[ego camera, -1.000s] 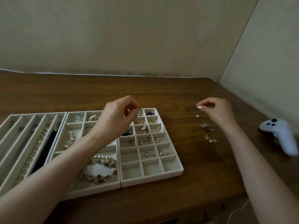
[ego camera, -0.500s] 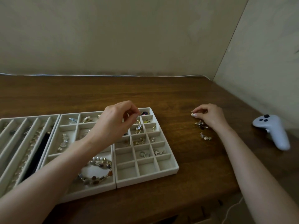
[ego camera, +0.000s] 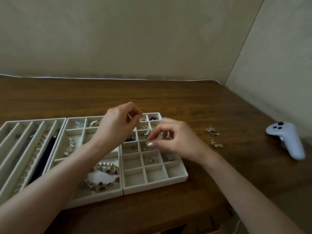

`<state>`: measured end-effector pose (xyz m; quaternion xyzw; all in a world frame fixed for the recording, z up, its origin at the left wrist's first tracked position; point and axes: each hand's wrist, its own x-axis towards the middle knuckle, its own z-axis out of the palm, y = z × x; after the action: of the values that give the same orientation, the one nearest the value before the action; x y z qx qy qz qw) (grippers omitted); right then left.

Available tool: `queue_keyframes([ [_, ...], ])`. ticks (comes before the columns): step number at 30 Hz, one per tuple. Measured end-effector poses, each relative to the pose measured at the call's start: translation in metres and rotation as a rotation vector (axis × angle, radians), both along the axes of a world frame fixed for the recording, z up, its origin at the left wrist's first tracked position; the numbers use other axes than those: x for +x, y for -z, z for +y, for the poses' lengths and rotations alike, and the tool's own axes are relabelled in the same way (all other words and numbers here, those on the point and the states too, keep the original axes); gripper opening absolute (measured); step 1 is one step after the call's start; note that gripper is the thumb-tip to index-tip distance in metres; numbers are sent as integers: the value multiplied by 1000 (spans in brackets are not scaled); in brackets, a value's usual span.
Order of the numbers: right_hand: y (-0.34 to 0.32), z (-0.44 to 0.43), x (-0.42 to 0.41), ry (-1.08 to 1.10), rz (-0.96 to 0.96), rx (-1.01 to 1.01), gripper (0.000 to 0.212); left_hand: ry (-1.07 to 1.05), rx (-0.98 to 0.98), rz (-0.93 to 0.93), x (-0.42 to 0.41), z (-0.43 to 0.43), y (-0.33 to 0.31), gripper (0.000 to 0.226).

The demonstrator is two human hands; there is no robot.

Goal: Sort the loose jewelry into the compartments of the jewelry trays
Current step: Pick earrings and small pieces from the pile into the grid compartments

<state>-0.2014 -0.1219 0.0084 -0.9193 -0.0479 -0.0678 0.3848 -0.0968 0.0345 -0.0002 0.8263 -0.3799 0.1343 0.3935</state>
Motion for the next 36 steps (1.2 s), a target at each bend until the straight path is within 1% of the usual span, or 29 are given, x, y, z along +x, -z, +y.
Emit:
queue_keyframes([
  [4, 13, 29, 2, -101, -19, -90, 16, -56, -35, 36, 4, 1, 0, 7],
  [6, 13, 29, 2, -93, -40, -123, 19, -64, -42, 58, 4, 1, 0, 7],
  [8, 10, 20, 1, -42, -54, -110, 19, -54, -40, 68, 4, 1, 0, 7],
  [11, 2, -9, -7, 103, -86, -53, 14, -25, -28, 66, 1, 1, -1, 8],
  [16, 5, -92, -33, 461, -137, -18, 12, 33, -19, 45, -2, -1, 0, 7],
  [20, 17, -137, -59, 630, -63, -28, 15, 136, 28, 13, -5, -4, 3, 7],
  [22, 24, -145, -69, 648, -22, -26, 14, 210, 84, -13, -9, -6, 5, 7],
  [25, 30, -144, -77, 608, 37, -29, 14, 314, 186, -31, -14, -9, 7, 7],
  [28, 34, -137, -77, 591, 57, -58, 15, 379, 223, -55, -18, -10, 7, 8],
  [32, 35, -129, -70, 606, 29, -155, 10, 353, 222, -48, -18, -9, 7, 9],
  [36, 29, -119, -69, 600, 2, -178, 8, 307, 176, -39, -16, -8, 8, 6],
])
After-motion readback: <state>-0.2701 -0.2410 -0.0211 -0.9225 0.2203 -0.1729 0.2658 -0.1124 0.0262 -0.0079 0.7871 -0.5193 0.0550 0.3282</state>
